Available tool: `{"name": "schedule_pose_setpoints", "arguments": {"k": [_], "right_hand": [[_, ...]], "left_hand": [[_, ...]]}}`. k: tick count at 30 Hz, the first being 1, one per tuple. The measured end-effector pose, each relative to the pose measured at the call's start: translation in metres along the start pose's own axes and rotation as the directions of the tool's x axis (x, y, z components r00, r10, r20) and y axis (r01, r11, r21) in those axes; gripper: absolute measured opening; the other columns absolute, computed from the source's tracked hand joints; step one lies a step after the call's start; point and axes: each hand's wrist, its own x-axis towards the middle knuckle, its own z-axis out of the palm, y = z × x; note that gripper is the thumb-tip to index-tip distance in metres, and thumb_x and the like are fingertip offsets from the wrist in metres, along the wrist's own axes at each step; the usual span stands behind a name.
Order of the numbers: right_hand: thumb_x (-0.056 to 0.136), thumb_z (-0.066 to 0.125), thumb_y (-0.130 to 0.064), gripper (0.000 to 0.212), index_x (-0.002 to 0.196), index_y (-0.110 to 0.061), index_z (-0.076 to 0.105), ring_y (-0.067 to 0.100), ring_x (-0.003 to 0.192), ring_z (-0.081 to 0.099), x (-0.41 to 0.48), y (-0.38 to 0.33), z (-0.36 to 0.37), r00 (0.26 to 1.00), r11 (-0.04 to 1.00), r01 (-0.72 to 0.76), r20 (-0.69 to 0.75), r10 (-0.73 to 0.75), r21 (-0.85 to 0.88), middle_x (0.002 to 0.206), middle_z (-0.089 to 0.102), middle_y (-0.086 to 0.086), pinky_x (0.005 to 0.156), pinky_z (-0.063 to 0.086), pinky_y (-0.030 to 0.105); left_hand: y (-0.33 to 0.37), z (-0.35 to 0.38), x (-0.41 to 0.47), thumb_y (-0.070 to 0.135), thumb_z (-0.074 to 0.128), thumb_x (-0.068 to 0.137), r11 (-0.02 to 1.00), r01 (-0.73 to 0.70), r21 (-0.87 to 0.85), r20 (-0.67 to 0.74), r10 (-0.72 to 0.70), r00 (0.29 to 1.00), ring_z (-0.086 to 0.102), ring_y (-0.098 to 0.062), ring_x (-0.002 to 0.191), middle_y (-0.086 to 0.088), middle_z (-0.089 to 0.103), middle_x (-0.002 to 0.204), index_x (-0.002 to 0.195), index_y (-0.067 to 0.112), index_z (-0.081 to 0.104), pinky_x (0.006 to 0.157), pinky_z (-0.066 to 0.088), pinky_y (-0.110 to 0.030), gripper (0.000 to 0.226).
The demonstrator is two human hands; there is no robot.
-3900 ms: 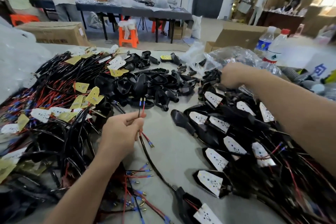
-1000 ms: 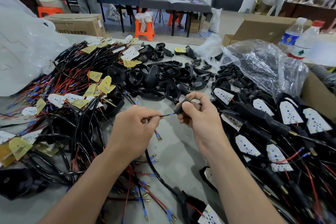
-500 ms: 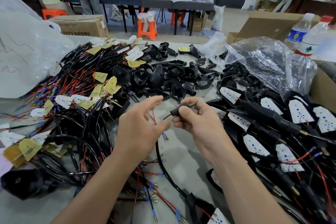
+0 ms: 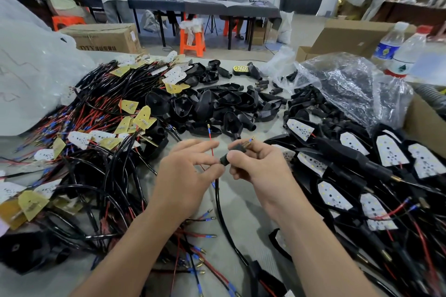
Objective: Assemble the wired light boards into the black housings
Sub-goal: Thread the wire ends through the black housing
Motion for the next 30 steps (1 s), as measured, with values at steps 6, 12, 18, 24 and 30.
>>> {"name": "schedule_pose_setpoints", "arguments": {"k": [6, 12, 18, 24, 30], "right_hand": [[0.108, 0.044, -0.022, 0.038, 0.094, -0.002, 0.073, 0.021, 0.059, 0.058, -0.003, -0.011, 0.003, 0.998, 0.991, -0.059, -0.008, 0.06, 0.121, 0.074, 0.071, 0.011, 0.055, 0.047, 0.027], [0.108, 0.043, -0.013, 0.037, 0.092, -0.002, 0.075, 0.02, 0.052, 0.054, -0.006, -0.013, 0.003, 0.996, 0.986, -0.015, -0.084, 0.029, 0.164, 0.064, 0.064, 0.013, 0.052, 0.042, 0.027], [0.103, 0.047, -0.01, 0.036, 0.079, -0.013, 0.073, 0.019, 0.046, 0.049, -0.008, -0.009, 0.01, 0.994, 0.993, 0.085, -0.061, -0.09, -0.088, 0.064, 0.07, 0.016, 0.046, 0.039, 0.026], [0.098, 0.054, -0.021, 0.028, 0.078, -0.017, 0.074, 0.016, 0.049, 0.054, -0.007, -0.003, 0.005, 0.982, 0.956, 0.089, -0.139, -0.131, -0.279, 0.066, 0.073, 0.006, 0.05, 0.042, 0.022], [0.097, 0.054, -0.022, 0.029, 0.077, -0.019, 0.075, 0.018, 0.054, 0.056, -0.003, 0.001, 0.004, 0.945, 0.982, 0.04, -0.313, -0.098, -0.186, 0.065, 0.072, 0.008, 0.051, 0.043, 0.03]], "left_hand": [[-0.004, -0.003, 0.002, 0.024, 0.086, 0.077, 1.0, 0.03, -0.005, -0.039, -0.03, 0.999, 0.048, 0.018, 0.12, 0.056, 0.058, 0.099, 0.076, 0.053, 0.076, 0.097, 0.025, 0.002, 0.031], [0.002, -0.005, 0.0, 0.049, 0.078, 0.073, 0.95, 0.112, -0.291, -0.198, -0.174, 0.965, 0.07, 0.001, 0.09, 0.028, 0.075, 0.096, 0.085, 0.048, 0.079, 0.075, 0.051, -0.011, 0.012], [0.005, -0.008, 0.004, 0.019, 0.067, 0.097, 0.663, 0.399, -0.634, 0.14, -0.409, 0.902, 0.067, -0.013, 0.06, -0.005, 0.078, 0.082, 0.081, 0.02, 0.083, 0.052, 0.051, -0.018, 0.023], [0.008, -0.015, 0.004, 0.035, 0.073, 0.071, 0.604, 0.387, -0.697, 0.27, -0.279, 0.922, 0.033, -0.011, 0.053, -0.005, 0.065, 0.075, 0.081, 0.017, 0.083, 0.05, 0.028, -0.016, 0.023], [0.01, -0.019, 0.002, 0.024, 0.062, 0.071, 0.676, 0.469, -0.569, 0.426, -0.246, 0.871, 0.055, -0.01, 0.077, -0.001, 0.067, 0.083, 0.057, 0.011, 0.058, 0.069, 0.04, -0.026, 0.02]]}}
